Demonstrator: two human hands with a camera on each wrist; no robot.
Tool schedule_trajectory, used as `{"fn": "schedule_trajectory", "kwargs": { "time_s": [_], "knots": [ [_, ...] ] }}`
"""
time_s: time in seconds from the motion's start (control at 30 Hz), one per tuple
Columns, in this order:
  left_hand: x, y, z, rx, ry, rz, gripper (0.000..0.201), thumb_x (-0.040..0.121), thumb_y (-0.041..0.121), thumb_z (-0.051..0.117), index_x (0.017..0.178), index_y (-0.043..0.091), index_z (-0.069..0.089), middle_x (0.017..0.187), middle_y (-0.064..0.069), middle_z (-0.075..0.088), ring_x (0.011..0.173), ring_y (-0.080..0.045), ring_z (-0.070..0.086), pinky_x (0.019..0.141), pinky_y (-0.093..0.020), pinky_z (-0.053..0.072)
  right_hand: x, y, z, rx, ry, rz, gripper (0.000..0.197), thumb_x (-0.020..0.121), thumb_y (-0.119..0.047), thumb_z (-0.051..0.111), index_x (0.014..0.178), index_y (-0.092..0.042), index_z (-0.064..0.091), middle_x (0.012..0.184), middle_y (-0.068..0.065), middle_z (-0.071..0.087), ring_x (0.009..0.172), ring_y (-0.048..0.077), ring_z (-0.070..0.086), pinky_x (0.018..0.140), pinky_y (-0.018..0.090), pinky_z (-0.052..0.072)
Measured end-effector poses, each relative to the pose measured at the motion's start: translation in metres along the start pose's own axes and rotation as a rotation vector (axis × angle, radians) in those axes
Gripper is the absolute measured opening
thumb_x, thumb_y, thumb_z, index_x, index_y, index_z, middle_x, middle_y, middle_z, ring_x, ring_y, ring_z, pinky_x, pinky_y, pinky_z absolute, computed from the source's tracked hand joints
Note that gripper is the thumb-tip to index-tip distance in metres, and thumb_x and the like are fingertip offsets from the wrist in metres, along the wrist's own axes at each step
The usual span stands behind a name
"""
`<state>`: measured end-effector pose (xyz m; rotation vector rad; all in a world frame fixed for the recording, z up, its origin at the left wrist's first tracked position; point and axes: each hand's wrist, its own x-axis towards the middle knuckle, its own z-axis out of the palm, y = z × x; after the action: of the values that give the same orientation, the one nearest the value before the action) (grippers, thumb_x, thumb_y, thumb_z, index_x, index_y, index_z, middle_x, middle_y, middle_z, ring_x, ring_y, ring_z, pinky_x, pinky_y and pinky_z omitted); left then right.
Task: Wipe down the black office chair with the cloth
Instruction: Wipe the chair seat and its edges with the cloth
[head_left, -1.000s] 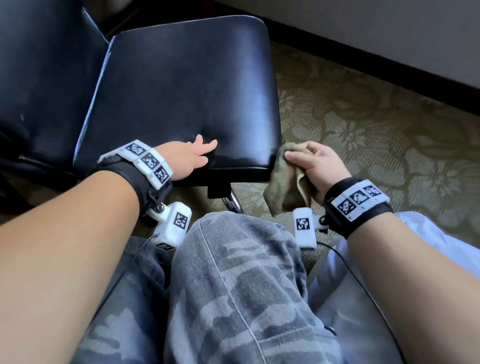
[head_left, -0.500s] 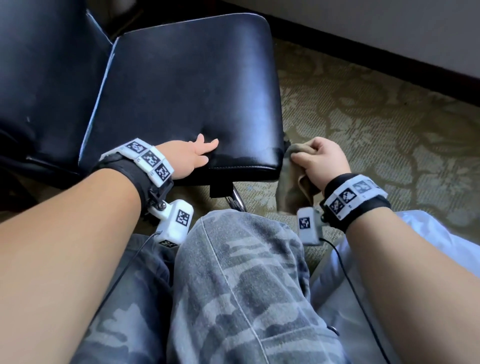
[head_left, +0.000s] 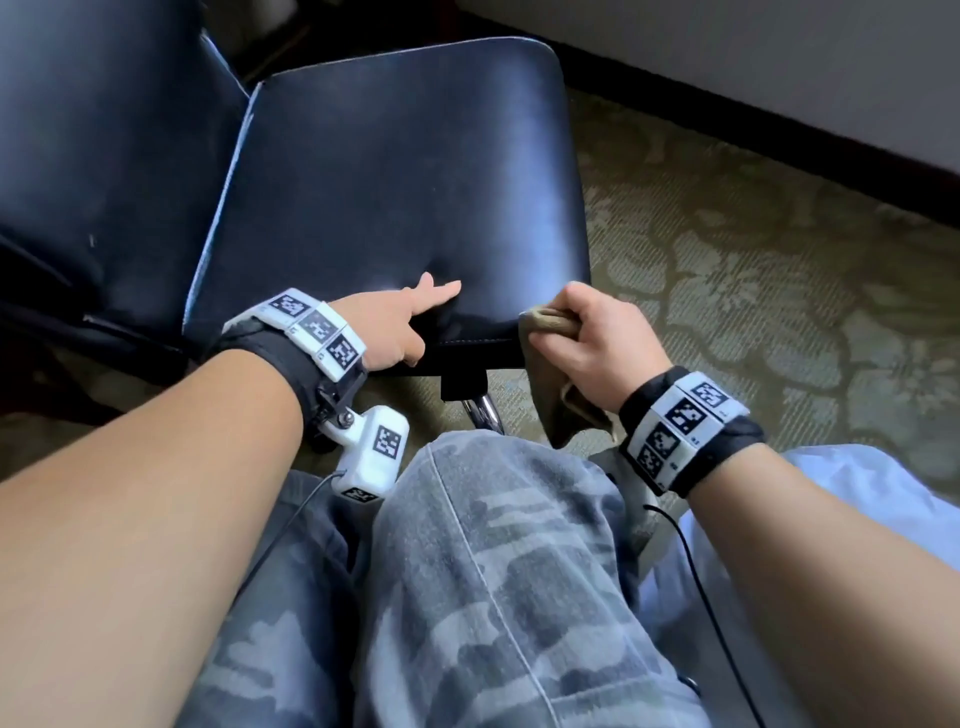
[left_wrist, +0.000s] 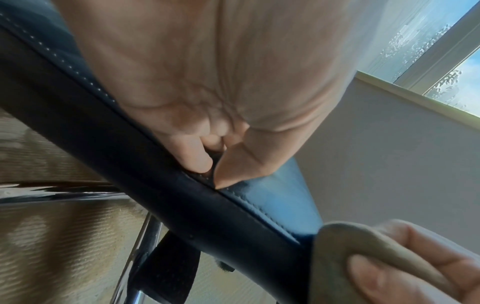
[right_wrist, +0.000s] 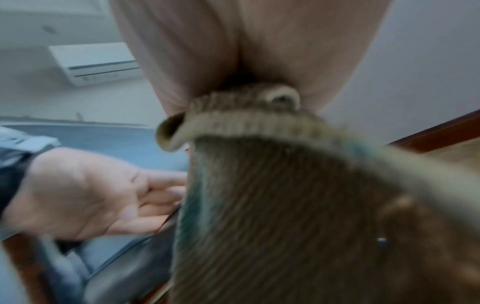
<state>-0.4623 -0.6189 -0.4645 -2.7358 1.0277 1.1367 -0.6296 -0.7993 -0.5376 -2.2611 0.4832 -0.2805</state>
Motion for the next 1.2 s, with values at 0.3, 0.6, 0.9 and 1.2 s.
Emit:
{"fn": "schedule_trajectory", "kwargs": {
  "time_s": [0.3, 0.6, 0.9, 1.2],
  "knots": [
    [-0.049, -0.066, 0.02, -1.351, 0.385, -0.18, 0.046, 0.102, -0.014, 0.039, 0.131, 0.007, 0.066, 0.133, -0.011, 0.069, 0.121, -0.028, 0.07, 0.092, -0.034, 0.062, 0.05, -0.025, -0.061, -0.052, 0.014, -0.058, 0.015, 0.085, -0.021, 0.079, 0.098, -0.016, 0.074, 0.083, -0.001, 0.07, 0.077, 0.009, 0.062, 0.064, 0.013, 0.042],
    [-0.091, -0.11, 0.041, -1.783, 0.414, -0.385, 0.018, 0.107, 0.013, 0.055, 0.114, -0.001, 0.064, 0.121, -0.02, 0.07, 0.096, -0.031, 0.07, 0.08, -0.04, 0.059, 0.097, -0.15, -0.047, -0.146, -0.159, -0.237, 0.014, 0.086, -0.025, 0.08, 0.095, -0.03, 0.07, 0.075, -0.017, 0.063, 0.06, -0.009, 0.057, 0.055, 0.006, 0.039],
    [-0.083, -0.08, 0.048, -2.025, 0.271, -0.413, 0.07, 0.107, 0.031, 0.061, 0.159, -0.005, 0.03, 0.153, -0.024, 0.049, 0.141, -0.042, 0.05, 0.113, -0.051, 0.047, 0.103, -0.172, -0.062, 0.178, 0.036, -0.003, 0.013, 0.083, -0.029, 0.079, 0.093, -0.026, 0.073, 0.083, -0.005, 0.073, 0.07, 0.006, 0.066, 0.07, 0.03, 0.058],
    [-0.028, -0.107, 0.022, -1.869, 0.023, -0.794, 0.066, 0.093, 0.045, 0.077, 0.129, -0.002, 0.048, 0.135, -0.018, 0.056, 0.117, -0.04, 0.065, 0.069, -0.053, 0.057, 0.185, -0.138, -0.028, 0.182, -0.13, 0.163, 0.012, 0.082, -0.026, 0.081, 0.084, -0.023, 0.069, 0.071, -0.009, 0.067, 0.061, 0.003, 0.062, 0.058, 0.022, 0.051]
  ]
}}
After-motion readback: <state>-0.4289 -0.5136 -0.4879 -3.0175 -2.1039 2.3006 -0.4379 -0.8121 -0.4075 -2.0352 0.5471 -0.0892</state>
